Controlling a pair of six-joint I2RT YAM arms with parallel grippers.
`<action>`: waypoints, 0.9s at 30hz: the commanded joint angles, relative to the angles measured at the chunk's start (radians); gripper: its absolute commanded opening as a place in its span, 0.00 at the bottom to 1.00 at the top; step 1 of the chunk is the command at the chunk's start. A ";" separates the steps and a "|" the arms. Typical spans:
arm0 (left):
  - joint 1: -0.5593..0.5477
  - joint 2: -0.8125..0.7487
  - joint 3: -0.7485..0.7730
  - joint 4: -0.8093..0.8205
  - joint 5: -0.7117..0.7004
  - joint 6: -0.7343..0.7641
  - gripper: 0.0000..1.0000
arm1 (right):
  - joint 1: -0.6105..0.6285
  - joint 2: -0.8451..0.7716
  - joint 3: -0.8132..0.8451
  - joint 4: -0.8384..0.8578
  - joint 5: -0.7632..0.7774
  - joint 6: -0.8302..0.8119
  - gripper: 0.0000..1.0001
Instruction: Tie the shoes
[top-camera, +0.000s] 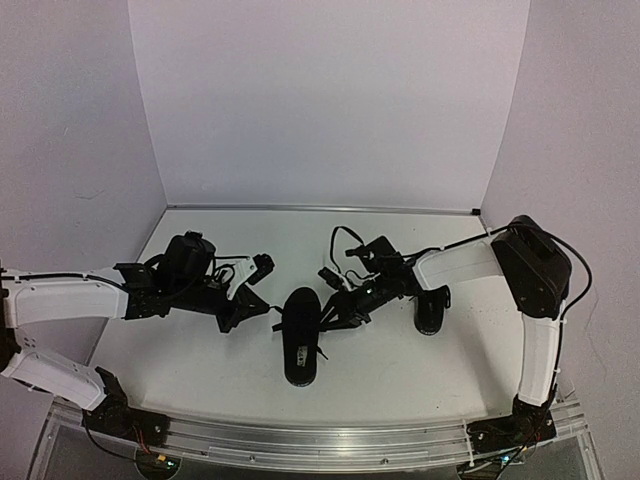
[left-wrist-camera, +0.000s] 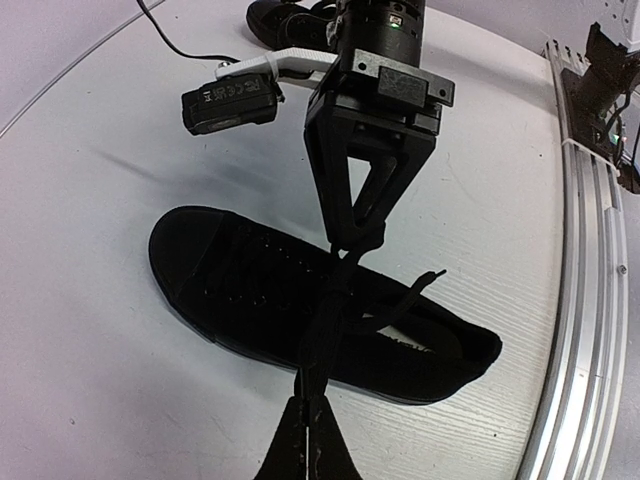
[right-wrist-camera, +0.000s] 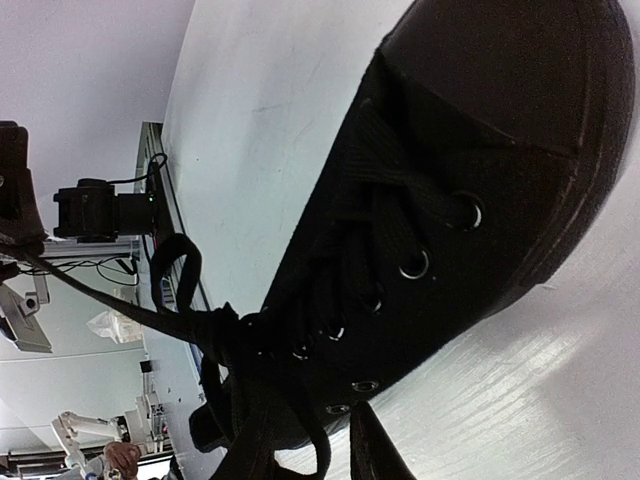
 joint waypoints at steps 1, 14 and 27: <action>0.004 -0.047 0.015 -0.001 -0.013 -0.002 0.00 | 0.016 0.026 0.058 -0.078 0.009 -0.068 0.24; 0.002 -0.083 0.032 -0.131 0.085 0.098 0.00 | 0.018 0.027 0.062 -0.101 0.018 -0.079 0.12; -0.084 0.017 0.091 -0.304 0.033 0.221 0.39 | 0.018 0.009 0.070 -0.098 0.041 -0.082 0.00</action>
